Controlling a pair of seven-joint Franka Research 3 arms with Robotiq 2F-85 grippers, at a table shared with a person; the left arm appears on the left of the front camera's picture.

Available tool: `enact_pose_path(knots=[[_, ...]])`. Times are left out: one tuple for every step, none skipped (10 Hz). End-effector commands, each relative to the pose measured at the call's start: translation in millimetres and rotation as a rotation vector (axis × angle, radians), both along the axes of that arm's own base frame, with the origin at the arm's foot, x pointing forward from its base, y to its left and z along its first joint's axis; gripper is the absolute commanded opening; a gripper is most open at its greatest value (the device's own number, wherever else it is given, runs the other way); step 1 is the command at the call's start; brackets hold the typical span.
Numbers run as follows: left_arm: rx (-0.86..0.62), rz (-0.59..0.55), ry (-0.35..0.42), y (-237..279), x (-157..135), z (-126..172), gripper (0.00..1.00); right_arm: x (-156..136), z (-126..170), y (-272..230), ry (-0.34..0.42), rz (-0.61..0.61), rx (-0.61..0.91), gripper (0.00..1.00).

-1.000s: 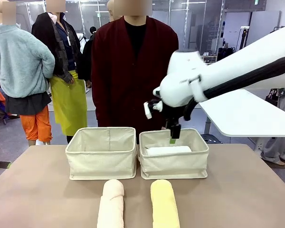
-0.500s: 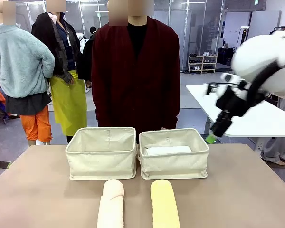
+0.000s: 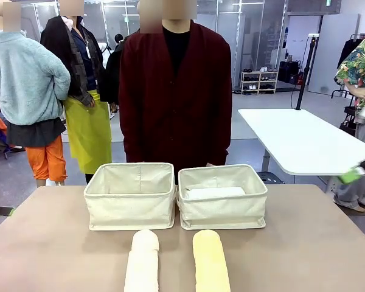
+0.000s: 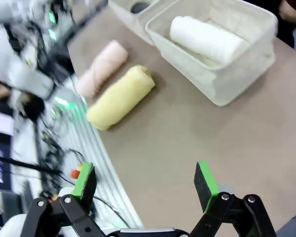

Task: Divide the towels into two baskets.
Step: Pick up one hotel-folded towel from the bottom of the table and place it in the Fabric basket indicated by the person.

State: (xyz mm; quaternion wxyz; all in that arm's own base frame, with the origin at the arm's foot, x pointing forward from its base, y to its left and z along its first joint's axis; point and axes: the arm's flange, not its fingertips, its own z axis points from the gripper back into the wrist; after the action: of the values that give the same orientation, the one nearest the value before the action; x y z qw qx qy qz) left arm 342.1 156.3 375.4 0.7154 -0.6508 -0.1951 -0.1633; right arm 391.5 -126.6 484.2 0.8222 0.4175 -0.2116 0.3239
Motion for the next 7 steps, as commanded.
enact_pose_path(knots=[[0.012, 0.007, -0.005, -1, -5, 1, 1.0, 3, -31, -46, 0.06, -0.149, 0.189, 1.0], [0.012, 0.007, -0.005, -1, -5, 1, 1.0, -11, -52, -63, 0.088, -0.187, 0.251, 1.0], [0.012, 0.007, -0.005, -1, -5, 1, 1.0, -23, -72, -73, 0.115, -0.185, 0.308, 1.0], [0.012, 0.007, -0.005, -1, -5, 1, 1.0, -31, -92, -78, 0.148, -0.186, 0.339, 1.0], [0.012, 0.007, -0.005, -1, -5, 1, 1.0, -32, -103, -81, 0.172, -0.209, 0.351, 1.0], [0.012, 0.007, -0.005, -1, -5, 1, 1.0, -28, -109, -83, 0.162, -0.218, 0.383, 1.0], [0.012, 0.007, -0.005, -1, -5, 1, 1.0, -36, -102, -87, 0.186, -0.218, 0.326, 1.0]])
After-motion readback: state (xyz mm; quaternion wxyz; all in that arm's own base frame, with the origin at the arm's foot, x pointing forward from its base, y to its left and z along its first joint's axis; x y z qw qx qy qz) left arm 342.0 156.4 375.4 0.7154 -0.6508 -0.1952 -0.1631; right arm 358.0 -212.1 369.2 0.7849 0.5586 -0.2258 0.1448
